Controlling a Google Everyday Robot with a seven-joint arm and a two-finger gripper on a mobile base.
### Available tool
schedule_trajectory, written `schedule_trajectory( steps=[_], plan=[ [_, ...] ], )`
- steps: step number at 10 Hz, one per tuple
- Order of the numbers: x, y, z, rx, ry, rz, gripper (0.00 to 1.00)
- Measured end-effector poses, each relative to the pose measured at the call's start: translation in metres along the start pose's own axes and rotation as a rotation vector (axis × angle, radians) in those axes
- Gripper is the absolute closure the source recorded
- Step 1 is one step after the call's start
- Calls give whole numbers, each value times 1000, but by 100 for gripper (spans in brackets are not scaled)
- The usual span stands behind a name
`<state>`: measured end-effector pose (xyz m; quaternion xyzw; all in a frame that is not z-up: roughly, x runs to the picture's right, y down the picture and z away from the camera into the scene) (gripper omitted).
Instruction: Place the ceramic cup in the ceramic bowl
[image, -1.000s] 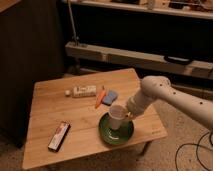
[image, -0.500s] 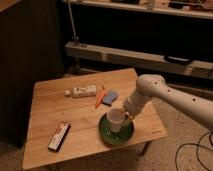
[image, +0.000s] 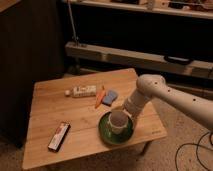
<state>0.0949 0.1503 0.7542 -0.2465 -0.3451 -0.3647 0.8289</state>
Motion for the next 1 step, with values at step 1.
schedule_trajectory(
  steps=[1],
  plan=[
    [0, 1, 0, 1, 1, 1, 20]
  ],
)
